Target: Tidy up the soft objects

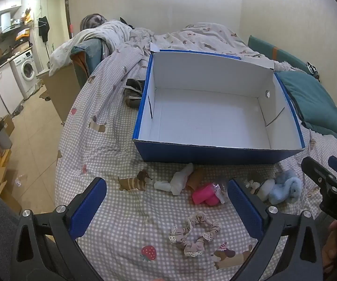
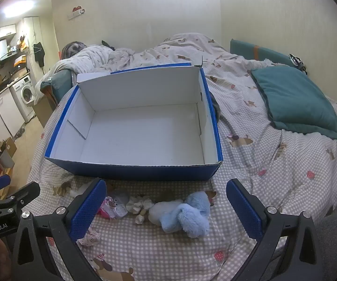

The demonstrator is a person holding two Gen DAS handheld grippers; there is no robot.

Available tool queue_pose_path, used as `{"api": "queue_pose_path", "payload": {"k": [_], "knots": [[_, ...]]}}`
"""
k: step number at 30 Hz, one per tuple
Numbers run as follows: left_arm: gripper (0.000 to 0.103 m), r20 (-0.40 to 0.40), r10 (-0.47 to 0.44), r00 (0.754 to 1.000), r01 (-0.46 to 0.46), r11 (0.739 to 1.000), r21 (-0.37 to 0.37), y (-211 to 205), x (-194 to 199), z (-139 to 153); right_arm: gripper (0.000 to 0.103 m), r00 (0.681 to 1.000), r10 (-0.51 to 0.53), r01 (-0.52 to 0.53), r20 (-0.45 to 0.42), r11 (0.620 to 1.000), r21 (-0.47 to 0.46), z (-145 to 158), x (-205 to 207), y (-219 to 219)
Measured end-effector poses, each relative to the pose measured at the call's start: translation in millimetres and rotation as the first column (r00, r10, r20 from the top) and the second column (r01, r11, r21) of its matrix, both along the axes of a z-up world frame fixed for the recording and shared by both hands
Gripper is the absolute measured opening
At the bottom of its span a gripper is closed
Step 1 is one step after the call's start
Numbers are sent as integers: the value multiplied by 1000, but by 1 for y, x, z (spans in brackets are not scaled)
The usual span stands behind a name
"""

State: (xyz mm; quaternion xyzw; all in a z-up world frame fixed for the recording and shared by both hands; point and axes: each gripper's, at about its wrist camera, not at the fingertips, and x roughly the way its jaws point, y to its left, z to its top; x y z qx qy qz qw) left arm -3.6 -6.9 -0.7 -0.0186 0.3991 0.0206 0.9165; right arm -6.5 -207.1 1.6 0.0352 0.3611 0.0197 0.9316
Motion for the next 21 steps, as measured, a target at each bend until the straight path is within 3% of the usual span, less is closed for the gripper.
{"api": "queue_pose_path", "payload": {"k": [21], "knots": [[103, -1, 0, 1000, 0, 1000, 2, 0, -1, -1, 103, 1000, 1, -1, -2, 1000, -1, 0, 0, 0]]}}
